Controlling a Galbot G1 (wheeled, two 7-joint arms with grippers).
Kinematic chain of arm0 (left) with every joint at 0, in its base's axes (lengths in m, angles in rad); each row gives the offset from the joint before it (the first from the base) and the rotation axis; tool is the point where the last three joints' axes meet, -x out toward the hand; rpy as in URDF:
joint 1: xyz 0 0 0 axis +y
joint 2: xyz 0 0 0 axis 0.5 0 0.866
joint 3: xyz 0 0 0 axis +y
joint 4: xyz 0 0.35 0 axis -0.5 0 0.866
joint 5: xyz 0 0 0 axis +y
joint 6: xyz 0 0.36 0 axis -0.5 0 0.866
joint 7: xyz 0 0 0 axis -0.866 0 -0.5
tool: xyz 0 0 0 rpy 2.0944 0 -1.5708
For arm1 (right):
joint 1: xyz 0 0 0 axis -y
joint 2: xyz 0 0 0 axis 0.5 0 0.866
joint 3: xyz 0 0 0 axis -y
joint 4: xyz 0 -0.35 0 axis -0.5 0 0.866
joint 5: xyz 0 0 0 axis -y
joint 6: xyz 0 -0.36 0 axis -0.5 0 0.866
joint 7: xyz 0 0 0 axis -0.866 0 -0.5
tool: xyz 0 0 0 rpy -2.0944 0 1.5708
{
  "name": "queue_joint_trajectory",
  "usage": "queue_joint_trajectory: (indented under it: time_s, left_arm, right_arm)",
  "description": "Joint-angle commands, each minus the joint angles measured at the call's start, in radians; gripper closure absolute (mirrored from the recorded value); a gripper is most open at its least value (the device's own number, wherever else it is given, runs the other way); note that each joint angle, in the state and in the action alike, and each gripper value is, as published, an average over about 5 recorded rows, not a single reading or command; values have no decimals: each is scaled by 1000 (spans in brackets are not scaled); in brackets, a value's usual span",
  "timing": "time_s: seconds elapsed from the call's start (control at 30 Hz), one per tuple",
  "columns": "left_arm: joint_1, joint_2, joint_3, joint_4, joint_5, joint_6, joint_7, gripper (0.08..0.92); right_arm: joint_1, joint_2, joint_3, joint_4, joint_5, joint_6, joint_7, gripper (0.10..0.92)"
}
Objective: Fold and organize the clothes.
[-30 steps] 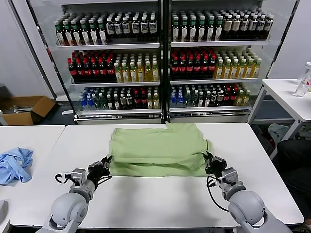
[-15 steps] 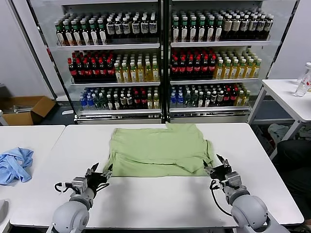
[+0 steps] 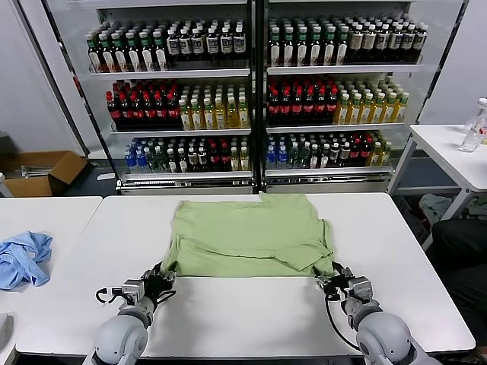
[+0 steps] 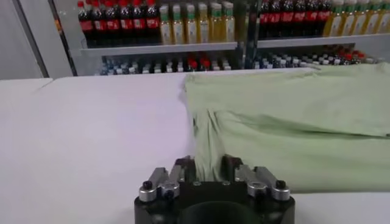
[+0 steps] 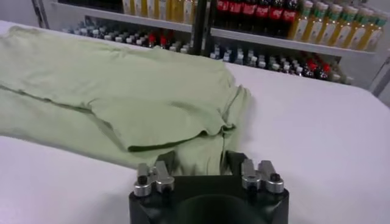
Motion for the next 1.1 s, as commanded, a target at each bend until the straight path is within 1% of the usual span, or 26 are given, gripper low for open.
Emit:
queue_joint_trajectory:
  time_s: [0.03, 0.17, 0.23, 0.3, 0.37, 0.57, 0.7, 0.77, 0.87, 0.93, 1.0, 1.1]
  left_arm:
    - [-5, -6, 4, 33, -48, 25, 11, 692]
    - [29, -4, -18, -19, -110, 25, 21, 805]
    - [68, -1, -38, -62, -133, 24, 19, 861]
    - [119, 1, -61, -112, -143, 24, 15, 892]
    - [181, 1, -88, -174, -148, 24, 9, 900]
    - [383, -7, -181, -368, -150, 27, -13, 900]
    - [534, 2, -239, -487, -147, 28, -31, 900]
    - [603, -6, -262, -532, -127, 31, -35, 900]
    - [656, -23, -292, -572, -99, 38, -38, 882]
    - [656, -23, -313, -587, -96, 43, -39, 842]
    - [636, -9, -335, -596, -100, 45, -42, 782]
    - [571, 29, -360, -587, -124, 40, -46, 695]
  right_arm:
    - [-28, -17, -13, 21, 36, 10, 2, 626]
    - [-93, -35, 22, 94, 34, 16, 0, 747]
    - [-136, -43, 43, 141, 25, 18, 2, 799]
    - [-189, -49, 69, 184, 14, 18, 3, 856]
    - [-250, -50, 102, 227, 0, 19, 3, 889]
    - [-475, -37, 213, 367, -88, 23, -6, 897]
    - [-577, -13, 258, 427, -176, -15, -16, 897]
    - [-594, -4, 271, 444, -207, -24, -19, 881]
    - [-584, -2, 294, 472, -221, -7, -26, 814]
    - [-547, -7, 311, 483, -205, 4, -26, 754]
    - [-489, -13, 318, 473, -167, 8, -19, 702]
    - [-389, -20, 308, 429, -105, 2, -10, 615]
